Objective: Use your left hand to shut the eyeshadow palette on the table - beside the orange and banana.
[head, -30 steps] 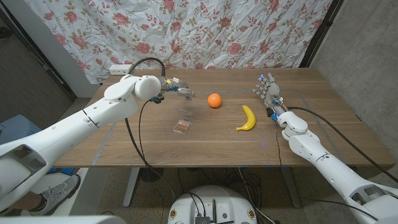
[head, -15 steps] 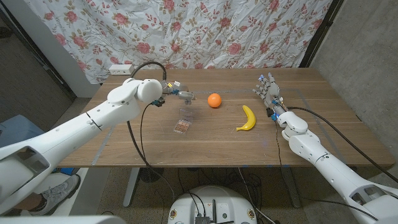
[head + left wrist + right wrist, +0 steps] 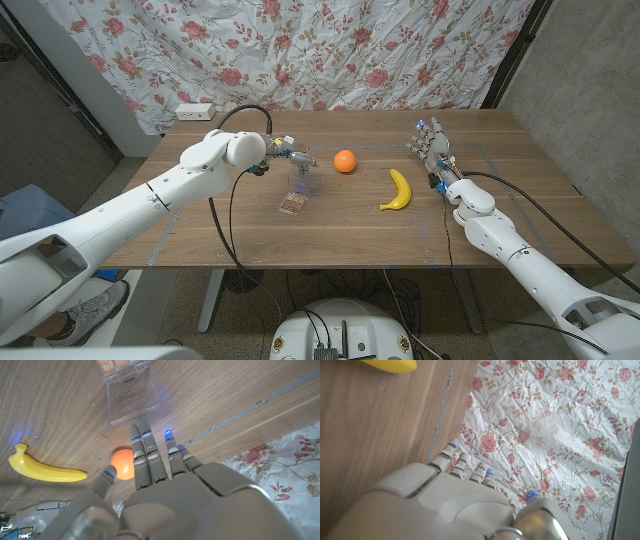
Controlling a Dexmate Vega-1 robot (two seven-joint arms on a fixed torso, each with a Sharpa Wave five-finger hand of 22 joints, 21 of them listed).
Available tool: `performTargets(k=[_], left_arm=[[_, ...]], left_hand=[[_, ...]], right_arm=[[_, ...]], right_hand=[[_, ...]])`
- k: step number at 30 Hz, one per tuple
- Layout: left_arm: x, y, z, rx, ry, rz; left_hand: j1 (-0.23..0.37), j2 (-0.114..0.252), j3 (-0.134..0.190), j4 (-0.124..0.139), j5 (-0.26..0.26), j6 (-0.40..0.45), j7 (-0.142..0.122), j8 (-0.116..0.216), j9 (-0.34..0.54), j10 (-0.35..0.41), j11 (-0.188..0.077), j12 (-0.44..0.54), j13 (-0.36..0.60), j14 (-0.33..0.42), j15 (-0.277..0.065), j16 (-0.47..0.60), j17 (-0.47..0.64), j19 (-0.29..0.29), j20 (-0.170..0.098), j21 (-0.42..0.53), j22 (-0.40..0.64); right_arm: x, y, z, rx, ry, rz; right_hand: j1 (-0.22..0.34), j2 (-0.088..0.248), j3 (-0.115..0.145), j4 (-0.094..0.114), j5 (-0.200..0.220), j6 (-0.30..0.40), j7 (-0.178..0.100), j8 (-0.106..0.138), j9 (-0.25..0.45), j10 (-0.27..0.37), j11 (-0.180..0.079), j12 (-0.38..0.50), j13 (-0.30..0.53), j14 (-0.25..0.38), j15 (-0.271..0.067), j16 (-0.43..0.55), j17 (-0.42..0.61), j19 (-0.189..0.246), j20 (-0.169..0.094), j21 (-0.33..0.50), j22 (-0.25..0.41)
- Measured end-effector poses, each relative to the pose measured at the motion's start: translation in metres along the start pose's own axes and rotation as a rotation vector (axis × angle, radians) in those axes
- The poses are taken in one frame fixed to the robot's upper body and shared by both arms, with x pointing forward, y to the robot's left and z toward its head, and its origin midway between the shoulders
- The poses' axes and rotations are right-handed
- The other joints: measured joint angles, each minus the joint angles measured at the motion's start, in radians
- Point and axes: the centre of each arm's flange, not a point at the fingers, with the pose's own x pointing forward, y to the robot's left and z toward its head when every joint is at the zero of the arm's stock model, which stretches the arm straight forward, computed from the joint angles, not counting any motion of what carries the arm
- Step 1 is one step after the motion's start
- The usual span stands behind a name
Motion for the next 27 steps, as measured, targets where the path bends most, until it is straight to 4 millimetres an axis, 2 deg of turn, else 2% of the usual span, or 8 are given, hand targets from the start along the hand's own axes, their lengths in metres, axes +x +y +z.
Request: performTargets(k=[4, 12, 27], left_arm=[[0.0015, -0.0023, 0.0019, 0.006, -0.001, -0.005], [0.0036, -0.006, 0.0033, 0.014, 0.002, -0.015], [0.0051, -0.01, 0.0045, 0.025, 0.003, -0.028]], left_hand=[[0.0, 0.0, 0.0, 0.0, 0.0, 0.009, -0.001, 0.0, 0.0, 0.011, 0.0, 0.0, 0.0, 0.01, -0.019, 0.0, 0.0, -0.004, -0.004, 0.0, 0.0], [0.0, 0.0, 0.004, 0.004, 0.0, 0.016, 0.002, 0.0, 0.0, 0.023, -0.008, 0.0, 0.005, 0.015, -0.026, 0.0, 0.0, 0.007, -0.006, 0.0, 0.0], [0.0, 0.0, 0.004, 0.01, 0.0, 0.061, 0.0, 0.005, 0.0, 0.059, -0.019, 0.008, 0.014, 0.051, -0.061, 0.0, 0.003, 0.009, -0.006, 0.0, 0.0]], right_arm=[[0.0, 0.0, 0.0, 0.0, 0.0, 0.0], [0.0, 0.0001, 0.0, 0.0, 0.0, 0.0], [0.0, 0.0003, -0.0001, 0.0, 0.0, 0.0]], right_hand=[[0.0, 0.0, 0.0, 0.0, 0.0, 0.0, 0.0, 0.0, 0.0, 0.0, 0.0, 0.0, 0.0, 0.0, 0.0, 0.0, 0.0, 0.0, 0.0, 0.0, 0.0], [0.0, 0.0, 0.0, 0.0, 0.0, 0.0, 0.0, 0.0, 0.0, 0.0, 0.0, 0.0, 0.0, 0.0, 0.0, 0.0, 0.0, 0.0, 0.0, 0.0, 0.0], [0.0, 0.0, 0.0, 0.0, 0.0, 0.0, 0.0, 0.0, 0.0, 0.0, 0.0, 0.0, 0.0, 0.0, 0.0, 0.0, 0.0, 0.0, 0.0, 0.0, 0.0]])
